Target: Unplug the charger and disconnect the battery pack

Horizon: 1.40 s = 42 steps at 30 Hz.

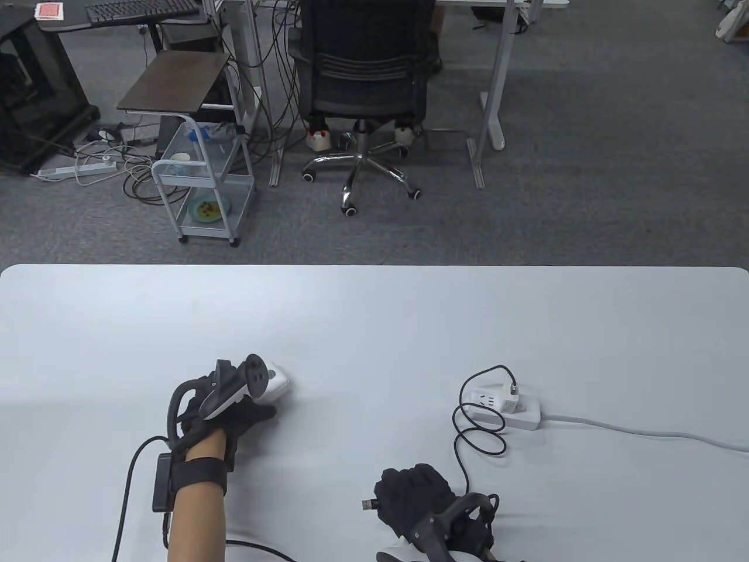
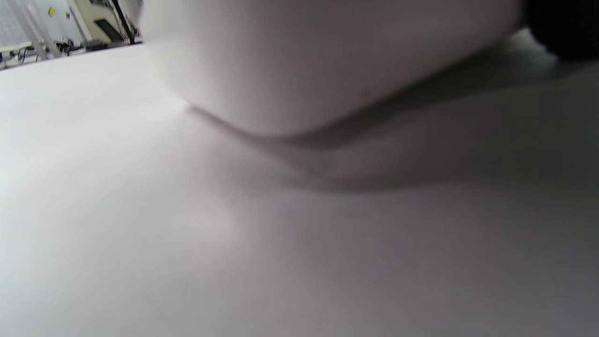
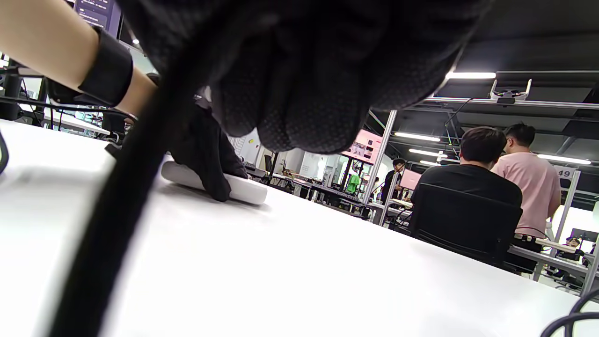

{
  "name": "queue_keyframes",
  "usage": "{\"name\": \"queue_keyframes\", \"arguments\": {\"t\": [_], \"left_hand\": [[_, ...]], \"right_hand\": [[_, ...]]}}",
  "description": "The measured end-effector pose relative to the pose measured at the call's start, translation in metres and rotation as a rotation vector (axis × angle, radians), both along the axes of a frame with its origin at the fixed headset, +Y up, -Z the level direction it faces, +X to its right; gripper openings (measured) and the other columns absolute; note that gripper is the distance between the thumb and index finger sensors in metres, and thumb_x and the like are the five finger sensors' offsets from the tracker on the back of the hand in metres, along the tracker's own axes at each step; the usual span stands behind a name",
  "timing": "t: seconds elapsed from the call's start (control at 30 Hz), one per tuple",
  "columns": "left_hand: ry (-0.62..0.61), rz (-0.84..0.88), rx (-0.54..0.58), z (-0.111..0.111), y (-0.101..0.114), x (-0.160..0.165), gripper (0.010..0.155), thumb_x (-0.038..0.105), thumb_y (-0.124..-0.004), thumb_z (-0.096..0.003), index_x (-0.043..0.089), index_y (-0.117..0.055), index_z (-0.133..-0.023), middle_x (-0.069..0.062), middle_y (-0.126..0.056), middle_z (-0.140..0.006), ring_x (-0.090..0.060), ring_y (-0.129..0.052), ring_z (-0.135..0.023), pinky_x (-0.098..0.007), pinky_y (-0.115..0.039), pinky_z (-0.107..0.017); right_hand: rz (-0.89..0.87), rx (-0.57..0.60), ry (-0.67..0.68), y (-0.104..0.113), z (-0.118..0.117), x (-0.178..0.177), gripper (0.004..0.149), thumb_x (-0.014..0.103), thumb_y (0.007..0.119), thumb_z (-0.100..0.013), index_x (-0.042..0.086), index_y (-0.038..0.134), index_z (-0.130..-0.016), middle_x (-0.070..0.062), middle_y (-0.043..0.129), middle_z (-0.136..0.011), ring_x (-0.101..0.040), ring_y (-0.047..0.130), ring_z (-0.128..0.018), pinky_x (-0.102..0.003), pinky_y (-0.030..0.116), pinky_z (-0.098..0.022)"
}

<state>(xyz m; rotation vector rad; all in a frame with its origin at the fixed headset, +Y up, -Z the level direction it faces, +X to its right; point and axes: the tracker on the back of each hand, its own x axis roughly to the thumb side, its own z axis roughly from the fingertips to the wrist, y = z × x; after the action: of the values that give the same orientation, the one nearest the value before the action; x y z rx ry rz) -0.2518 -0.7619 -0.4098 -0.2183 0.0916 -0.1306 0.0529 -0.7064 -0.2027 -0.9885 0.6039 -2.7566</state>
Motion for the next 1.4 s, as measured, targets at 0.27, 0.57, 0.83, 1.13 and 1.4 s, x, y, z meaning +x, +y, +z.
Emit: {"name": "queue_keyframes", "arguments": {"t": [0.27,0.57,0.83,1.13,1.4], "left_hand": [[-0.066,-0.038,0.021,0.014,0.013,0.009,0.083,0.072,-0.073,-0.0411,0.029,-0.053,-0.109,-0.001,-0.061,-0.113,-0.023,-0.074,-0.105,-0.044,-0.062,-0.086],[-0.234,-0.089,0.117,0.065,0.042,0.041,0.094,0.075,-0.073,-0.0383,0.027,-0.049,-0.116,-0.003,-0.065,-0.115,-0.024,-0.085,-0.103,-0.047,-0.063,-0.086],[-0.228,0.046,0.145,0.128,0.055,0.086,0.089,0.076,-0.071,-0.0405,0.029,-0.055,-0.114,-0.002,-0.07,-0.112,-0.026,-0.085,-0.099,-0.048,-0.067,-0.083],[-0.346,0.085,0.149,0.148,0.035,0.111,0.087,0.076,-0.07,-0.0406,0.031,-0.056,-0.113,0.0,-0.069,-0.112,-0.025,-0.085,-0.1,-0.047,-0.067,-0.084],[-0.391,0.015,0.175,0.15,0.033,0.111,0.085,0.074,-0.071,-0.0406,0.031,-0.056,-0.113,0.0,-0.069,-0.113,-0.025,-0.084,-0.101,-0.048,-0.066,-0.084]], "right_hand": [[-0.004,-0.034,-0.011,-0.006,-0.004,0.001,0.042,0.042,0.072,-0.047,0.024,0.088,-0.081,-0.001,0.095,-0.089,-0.021,0.101,-0.069,-0.045,0.08,-0.06],[-0.008,-0.082,-0.069,-0.011,-0.006,0.005,0.042,0.042,0.072,-0.046,0.024,0.089,-0.081,-0.001,0.096,-0.088,-0.021,0.102,-0.067,-0.044,0.081,-0.06],[-0.009,-0.063,-0.094,-0.009,-0.005,0.005,0.043,0.042,0.072,-0.046,0.024,0.088,-0.081,-0.002,0.096,-0.088,-0.021,0.101,-0.068,-0.045,0.081,-0.06],[-0.03,-0.156,-0.149,-0.019,-0.021,0.011,0.043,0.042,0.071,-0.047,0.023,0.088,-0.082,-0.002,0.095,-0.088,-0.022,0.101,-0.068,-0.045,0.08,-0.06],[0.07,-0.146,-0.233,-0.036,-0.029,0.003,0.043,0.042,0.071,-0.046,0.024,0.088,-0.082,-0.002,0.095,-0.088,-0.022,0.101,-0.069,-0.045,0.08,-0.06]]}}
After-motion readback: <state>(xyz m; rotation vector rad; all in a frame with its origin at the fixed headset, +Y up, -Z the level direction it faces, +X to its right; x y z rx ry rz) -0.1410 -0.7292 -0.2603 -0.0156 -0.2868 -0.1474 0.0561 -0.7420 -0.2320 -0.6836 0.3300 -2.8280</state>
